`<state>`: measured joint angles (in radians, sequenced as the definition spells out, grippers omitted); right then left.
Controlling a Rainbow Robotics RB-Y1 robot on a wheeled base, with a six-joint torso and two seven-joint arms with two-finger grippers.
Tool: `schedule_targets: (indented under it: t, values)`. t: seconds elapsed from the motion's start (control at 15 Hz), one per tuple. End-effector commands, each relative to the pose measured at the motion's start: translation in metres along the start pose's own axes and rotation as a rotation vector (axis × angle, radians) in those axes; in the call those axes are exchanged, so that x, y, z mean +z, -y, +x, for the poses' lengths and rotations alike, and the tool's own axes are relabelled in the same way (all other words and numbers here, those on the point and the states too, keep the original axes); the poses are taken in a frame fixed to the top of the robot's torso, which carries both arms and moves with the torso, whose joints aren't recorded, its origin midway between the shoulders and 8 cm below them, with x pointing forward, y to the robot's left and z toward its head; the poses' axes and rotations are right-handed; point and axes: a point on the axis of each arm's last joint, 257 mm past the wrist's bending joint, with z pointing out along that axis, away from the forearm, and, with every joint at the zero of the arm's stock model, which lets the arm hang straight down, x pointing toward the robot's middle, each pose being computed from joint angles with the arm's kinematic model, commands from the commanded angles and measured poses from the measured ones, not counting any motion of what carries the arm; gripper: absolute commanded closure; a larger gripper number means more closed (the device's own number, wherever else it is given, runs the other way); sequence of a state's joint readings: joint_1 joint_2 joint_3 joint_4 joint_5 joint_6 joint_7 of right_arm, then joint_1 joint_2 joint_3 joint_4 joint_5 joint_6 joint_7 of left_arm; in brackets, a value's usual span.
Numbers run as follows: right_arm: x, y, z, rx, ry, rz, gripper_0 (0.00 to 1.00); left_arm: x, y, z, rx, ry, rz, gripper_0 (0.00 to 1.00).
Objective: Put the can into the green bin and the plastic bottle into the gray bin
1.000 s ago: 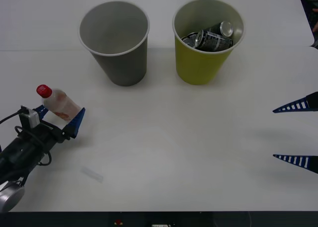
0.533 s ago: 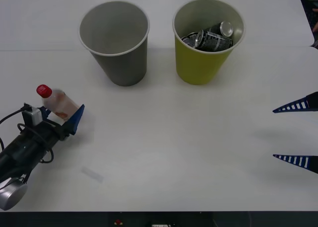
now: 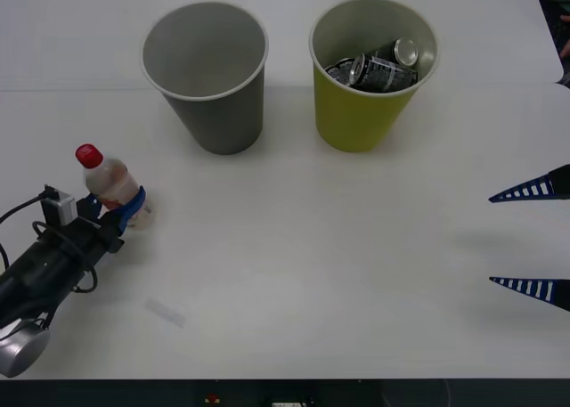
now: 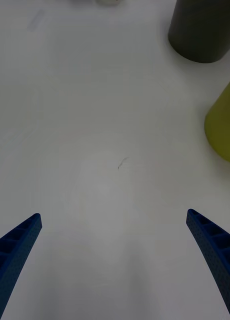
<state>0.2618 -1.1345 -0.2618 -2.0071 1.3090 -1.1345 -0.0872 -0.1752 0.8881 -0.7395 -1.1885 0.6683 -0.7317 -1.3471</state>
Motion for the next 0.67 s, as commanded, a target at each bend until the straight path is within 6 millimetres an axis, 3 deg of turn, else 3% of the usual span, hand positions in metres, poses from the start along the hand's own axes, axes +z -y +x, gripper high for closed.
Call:
schedule_targets:
  t: [0.07,0.67]
  values:
    - [0.000,0.000,0.000,0.000,0.000,0.000,0.00,0.002,0.005,-0.006,0.012,-0.005,0.015,1.00]
    - [0.000,0.000,0.000,0.000,0.000,0.000,0.00,-0.008,0.012,-0.054,-0.008,-0.086,0.150,1.00]
